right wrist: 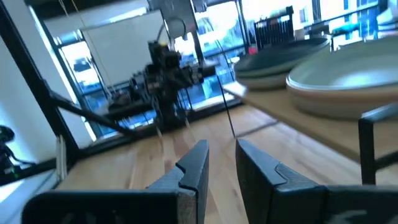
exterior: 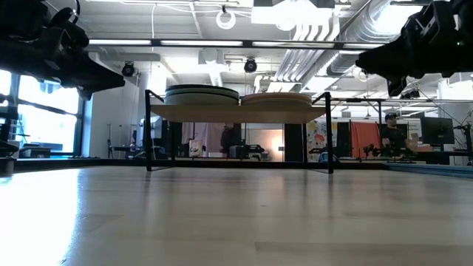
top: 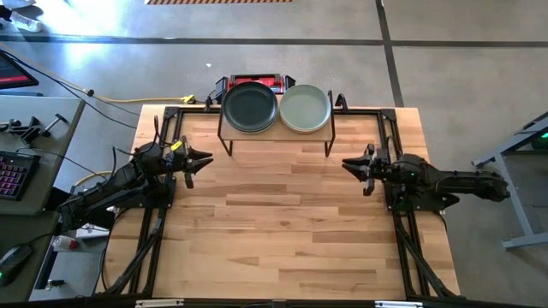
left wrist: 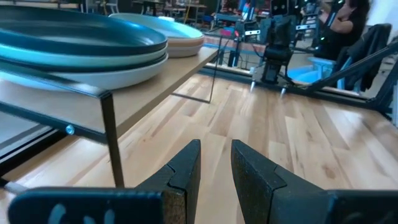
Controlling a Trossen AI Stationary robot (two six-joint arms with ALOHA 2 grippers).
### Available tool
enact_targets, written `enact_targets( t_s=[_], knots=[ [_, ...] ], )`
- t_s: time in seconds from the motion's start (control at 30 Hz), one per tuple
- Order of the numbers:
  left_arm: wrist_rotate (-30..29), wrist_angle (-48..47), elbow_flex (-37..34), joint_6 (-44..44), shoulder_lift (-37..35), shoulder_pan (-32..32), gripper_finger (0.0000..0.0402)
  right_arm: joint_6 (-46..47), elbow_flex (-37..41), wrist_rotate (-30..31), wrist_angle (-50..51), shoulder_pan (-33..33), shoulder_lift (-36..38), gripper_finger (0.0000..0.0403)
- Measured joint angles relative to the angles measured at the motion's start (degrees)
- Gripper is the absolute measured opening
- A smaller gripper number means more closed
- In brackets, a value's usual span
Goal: Place and stack plates onto a shelf
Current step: Return to Home Position
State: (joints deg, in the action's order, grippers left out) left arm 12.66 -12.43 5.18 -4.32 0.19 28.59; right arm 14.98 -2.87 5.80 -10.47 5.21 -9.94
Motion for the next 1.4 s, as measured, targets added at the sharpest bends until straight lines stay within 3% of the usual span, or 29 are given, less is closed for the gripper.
enact_targets(
  t_s=[0.7, 1.4],
  knots=[
    [0.1, 0.1, 0.0, 0.0, 0.0, -1.1, 0.0078, 0.0, 0.0, 0.0, 0.4, -4.9, 8.9, 0.0064],
    [-0.1, 0.0, 0.0, 0.0, 0.0, -1.0, 0.0078, 0.0, 0.0, 0.0, 0.4, -4.8, 9.2, 0.0064]
  ],
)
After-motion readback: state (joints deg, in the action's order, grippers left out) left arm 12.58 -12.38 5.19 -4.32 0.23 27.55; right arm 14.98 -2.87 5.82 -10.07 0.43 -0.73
